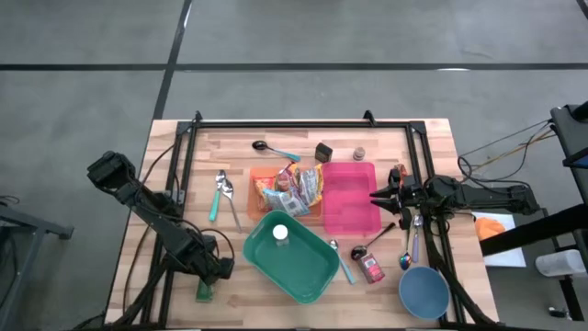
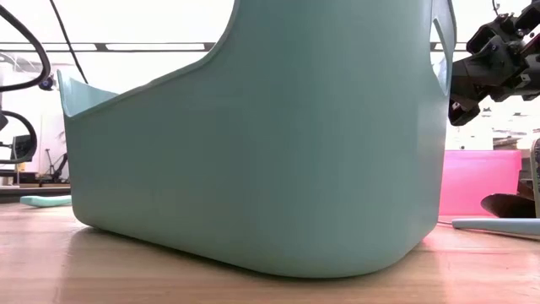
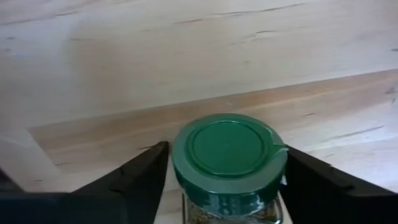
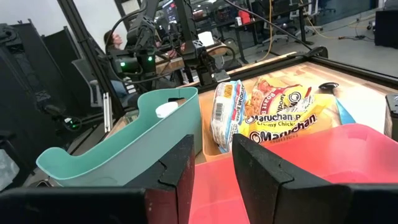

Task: Pick & Place Food Item
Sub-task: Put the green seasoning bottle into the green bin

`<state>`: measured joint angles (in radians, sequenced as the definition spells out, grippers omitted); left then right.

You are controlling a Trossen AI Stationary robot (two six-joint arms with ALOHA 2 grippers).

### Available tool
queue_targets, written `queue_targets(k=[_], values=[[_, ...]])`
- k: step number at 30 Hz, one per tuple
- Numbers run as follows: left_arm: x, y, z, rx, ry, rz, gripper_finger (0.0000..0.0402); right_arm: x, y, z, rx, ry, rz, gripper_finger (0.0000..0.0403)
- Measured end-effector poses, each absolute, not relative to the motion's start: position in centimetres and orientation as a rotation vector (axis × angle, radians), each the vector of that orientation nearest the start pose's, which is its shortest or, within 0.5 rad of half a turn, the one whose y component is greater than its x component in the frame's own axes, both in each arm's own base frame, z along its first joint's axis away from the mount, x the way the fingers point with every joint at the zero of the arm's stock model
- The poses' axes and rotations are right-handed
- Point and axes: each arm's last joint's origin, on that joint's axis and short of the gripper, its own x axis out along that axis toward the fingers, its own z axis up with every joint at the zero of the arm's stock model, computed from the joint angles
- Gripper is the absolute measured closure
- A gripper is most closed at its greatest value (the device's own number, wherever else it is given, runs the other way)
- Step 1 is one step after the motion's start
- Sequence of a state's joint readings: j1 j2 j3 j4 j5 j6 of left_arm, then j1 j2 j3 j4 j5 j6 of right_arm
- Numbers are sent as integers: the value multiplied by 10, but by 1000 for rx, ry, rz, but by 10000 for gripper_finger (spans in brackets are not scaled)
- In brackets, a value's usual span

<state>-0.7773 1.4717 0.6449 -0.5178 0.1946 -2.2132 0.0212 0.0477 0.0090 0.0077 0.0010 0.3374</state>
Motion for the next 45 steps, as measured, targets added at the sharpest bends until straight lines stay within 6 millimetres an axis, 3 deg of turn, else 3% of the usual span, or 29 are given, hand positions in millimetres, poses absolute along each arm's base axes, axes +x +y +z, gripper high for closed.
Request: queue_targets(k=[6,14,20,29,38,45], values=[[156,-162,133,-1315,1471,910,213,100,2,163,337,34,14,296],[157,-162,134,-1299,1473,878,216,100,2,163,337,34,14,296],[154,-157,150,-1314,1401,827,211,100,2,164,337,34,15,296],[150,-143,206,-1265,1141,836,209,100,2,164,337,34,15,296],[164,-143,269,-952,845,868,208,100,2,163,337,34,14,296],[187,-155,282,-714,564,834,207,100,2,164,337,34,14,296]])
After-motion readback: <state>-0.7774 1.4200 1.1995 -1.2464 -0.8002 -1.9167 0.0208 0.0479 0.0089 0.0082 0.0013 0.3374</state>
